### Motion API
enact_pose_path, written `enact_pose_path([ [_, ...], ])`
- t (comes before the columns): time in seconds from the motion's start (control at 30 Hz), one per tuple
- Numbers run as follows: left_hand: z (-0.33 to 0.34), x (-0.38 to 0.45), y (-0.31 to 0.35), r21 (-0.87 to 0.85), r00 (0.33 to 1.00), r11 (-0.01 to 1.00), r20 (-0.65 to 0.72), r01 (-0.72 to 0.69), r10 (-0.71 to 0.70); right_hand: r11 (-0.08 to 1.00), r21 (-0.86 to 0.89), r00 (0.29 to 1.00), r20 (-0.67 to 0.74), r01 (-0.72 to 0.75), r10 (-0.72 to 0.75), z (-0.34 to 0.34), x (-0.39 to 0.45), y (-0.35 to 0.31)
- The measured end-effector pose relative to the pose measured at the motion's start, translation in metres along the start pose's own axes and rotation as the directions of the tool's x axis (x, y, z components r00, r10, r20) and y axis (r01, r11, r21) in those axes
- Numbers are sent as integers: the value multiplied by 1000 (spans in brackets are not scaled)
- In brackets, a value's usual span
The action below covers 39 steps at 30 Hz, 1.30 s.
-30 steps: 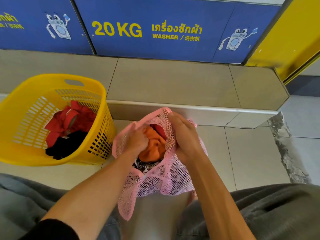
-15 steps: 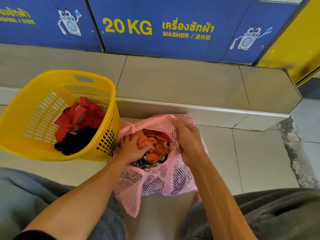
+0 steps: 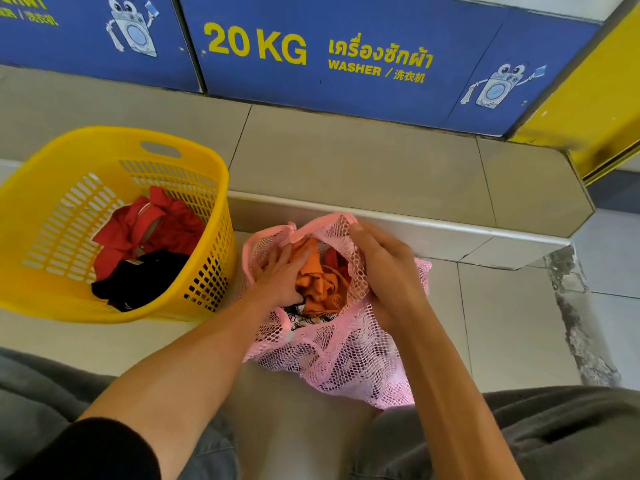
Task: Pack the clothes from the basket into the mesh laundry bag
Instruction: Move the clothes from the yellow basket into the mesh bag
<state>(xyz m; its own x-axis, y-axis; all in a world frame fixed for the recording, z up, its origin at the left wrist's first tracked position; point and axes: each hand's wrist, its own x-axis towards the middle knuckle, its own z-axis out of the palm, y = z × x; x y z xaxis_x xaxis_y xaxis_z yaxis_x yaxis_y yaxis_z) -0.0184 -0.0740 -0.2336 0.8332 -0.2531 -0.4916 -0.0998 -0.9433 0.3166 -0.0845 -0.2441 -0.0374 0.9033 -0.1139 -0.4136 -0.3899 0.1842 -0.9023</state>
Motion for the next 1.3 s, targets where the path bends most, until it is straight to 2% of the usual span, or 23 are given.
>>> enact_pose_path([
  [0.07,-4,-4,-5,16,991,993,57,117,-117,996,-88,999,-50,-26,21,-3,8,18],
  [0.2,-8,-24,-28,6,977,989,150,150,-149,983,-174,994,-103,-66,48,-2,16,46],
  [0.3,-8,-40,-41,17,953,977,216,213,-211,985,-165,995,-91,-45,30,1,18,50],
  [0.5,-33,-72,-19,308,911,931,296,194,-288,996,-86,998,-63,23,-28,6,16,34],
  [0.6,-58,-86,1,235,914,957,326,170,-242,997,-80,998,-61,16,-21,11,12,38],
  [0.67,-84,-91,15,152,963,985,247,76,-112,996,-90,999,-42,-4,0,17,6,47],
  [0.73,-109,-96,25,34,995,999,100,5,-8,995,-93,1000,-18,-24,22,21,1,53],
  [0.8,-131,-101,28,-164,996,986,-84,-24,11,996,-86,999,4,-38,38,25,-3,55],
  [0.83,-140,-102,25,-310,979,949,-205,-61,-3,996,-76,999,10,-43,44,27,-3,56],
  [0.87,-150,-105,23,-478,947,870,-318,-119,-45,997,-69,999,17,-44,45,28,-2,56],
  [0.93,-173,-112,13,-726,848,635,-488,-263,-206,998,-55,999,21,-43,44,30,1,57],
  [1.0,-190,-113,-6,-796,723,490,-567,-356,-395,998,-25,998,23,-56,56,31,5,56],
  [1.03,-194,-111,-17,-804,668,481,-573,-348,-475,998,-12,998,25,-56,57,30,6,56],
  [1.07,-193,-106,-30,-809,630,510,-563,-290,-535,998,-7,998,25,-55,55,30,7,57],
  [1.1,-190,-101,-45,-798,628,583,-533,-151,-567,998,-7,998,23,-57,57,31,8,57],
  [1.13,-183,-99,-58,-748,670,663,-477,30,-569,998,-6,998,27,-60,60,32,8,58],
  [1.17,-170,-94,-74,-650,761,734,-370,198,-533,998,-2,998,30,-61,61,32,9,59],
  [1.2,-159,-92,-87,-508,860,800,-199,320,-470,998,1,997,33,-64,64,33,11,59],
  [1.23,-147,-91,-98,-350,914,856,-3,380,-406,998,2,997,32,-68,68,33,13,60],
  [1.3,-128,-93,-109,-145,894,905,278,400,-350,997,10,996,33,-80,79,32,16,61],
])
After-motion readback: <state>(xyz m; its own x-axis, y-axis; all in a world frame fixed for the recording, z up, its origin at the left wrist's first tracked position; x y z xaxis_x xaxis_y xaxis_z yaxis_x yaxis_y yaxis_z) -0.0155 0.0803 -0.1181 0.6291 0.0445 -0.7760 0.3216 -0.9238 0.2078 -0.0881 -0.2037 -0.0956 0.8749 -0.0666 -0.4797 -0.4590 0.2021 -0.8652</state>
